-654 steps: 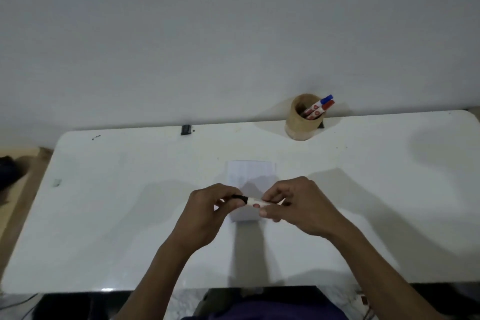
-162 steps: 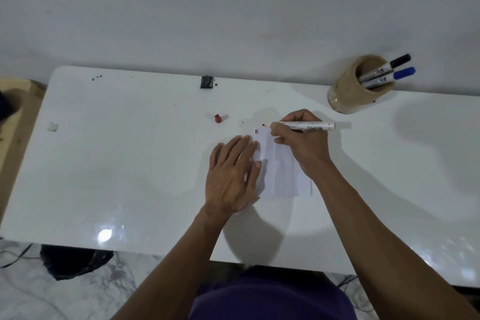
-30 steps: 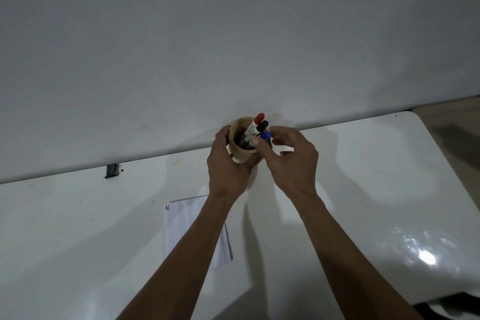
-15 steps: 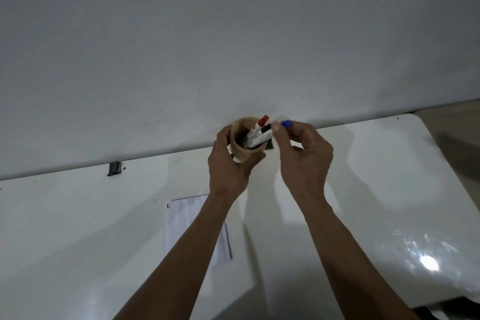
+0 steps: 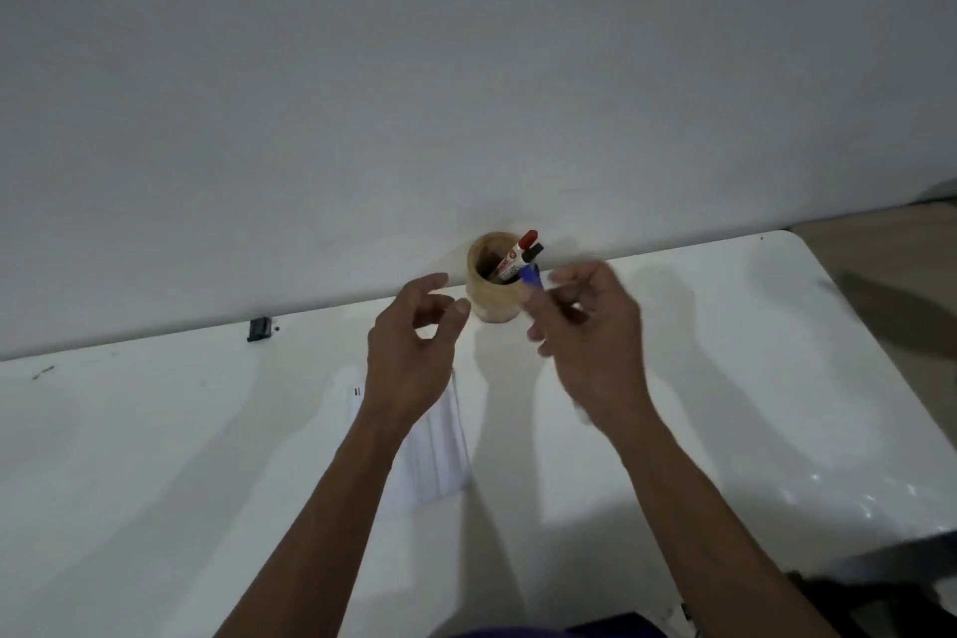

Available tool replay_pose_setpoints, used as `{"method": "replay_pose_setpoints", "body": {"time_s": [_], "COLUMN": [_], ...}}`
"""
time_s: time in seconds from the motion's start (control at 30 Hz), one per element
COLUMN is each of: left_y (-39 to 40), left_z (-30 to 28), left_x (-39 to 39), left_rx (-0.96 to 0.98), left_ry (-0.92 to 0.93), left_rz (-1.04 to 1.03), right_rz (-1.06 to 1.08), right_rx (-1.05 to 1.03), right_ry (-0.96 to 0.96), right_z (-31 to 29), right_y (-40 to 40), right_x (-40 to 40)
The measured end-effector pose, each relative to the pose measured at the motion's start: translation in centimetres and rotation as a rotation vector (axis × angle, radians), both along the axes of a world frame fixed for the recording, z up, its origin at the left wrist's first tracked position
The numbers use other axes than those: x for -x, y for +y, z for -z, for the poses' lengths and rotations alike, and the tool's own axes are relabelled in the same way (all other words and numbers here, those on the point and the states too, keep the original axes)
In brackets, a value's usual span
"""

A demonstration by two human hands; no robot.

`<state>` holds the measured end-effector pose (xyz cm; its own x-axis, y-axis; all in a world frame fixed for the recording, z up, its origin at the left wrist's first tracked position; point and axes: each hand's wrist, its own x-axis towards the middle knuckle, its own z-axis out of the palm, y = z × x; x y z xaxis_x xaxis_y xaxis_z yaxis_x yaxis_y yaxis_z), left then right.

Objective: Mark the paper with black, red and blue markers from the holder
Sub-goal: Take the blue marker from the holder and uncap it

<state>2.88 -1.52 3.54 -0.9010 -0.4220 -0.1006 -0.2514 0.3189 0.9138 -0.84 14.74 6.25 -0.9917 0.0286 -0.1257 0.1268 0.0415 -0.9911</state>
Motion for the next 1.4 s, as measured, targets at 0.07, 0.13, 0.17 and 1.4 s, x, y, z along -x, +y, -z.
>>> {"method": "replay_pose_setpoints", "body": {"time_s": [0.07,0.13,0.17,1.4], "left_y": [-0.9,-1.9,-2.3,-14.0], "left_z": [-1.3,-2.2,-2.4,2.4], "left_x": [-2.1,-4.3,-5.3,-18.0], "left_rx": [-0.048,-0.061,-0.060,-0.066], "left_ry": [-0.021,-0.051,-0.059,-0.184], "left_rz": [0.073,0.132,0.149,-0.155], "right_rz": [-0.131,-0.231,-0.274,-0.172], "right_rx": [-0.086,-0.202,-0.248,0.346], "right_ry": [-0.067,-0.083,-0.079,-0.344], "right_z": [1.2,1.8,1.8,3.5], "right_y": [-1.1,-2.1,-2.6,-10.6], "right_x": [-2.2,-4.2,-5.2,-12.9]}}
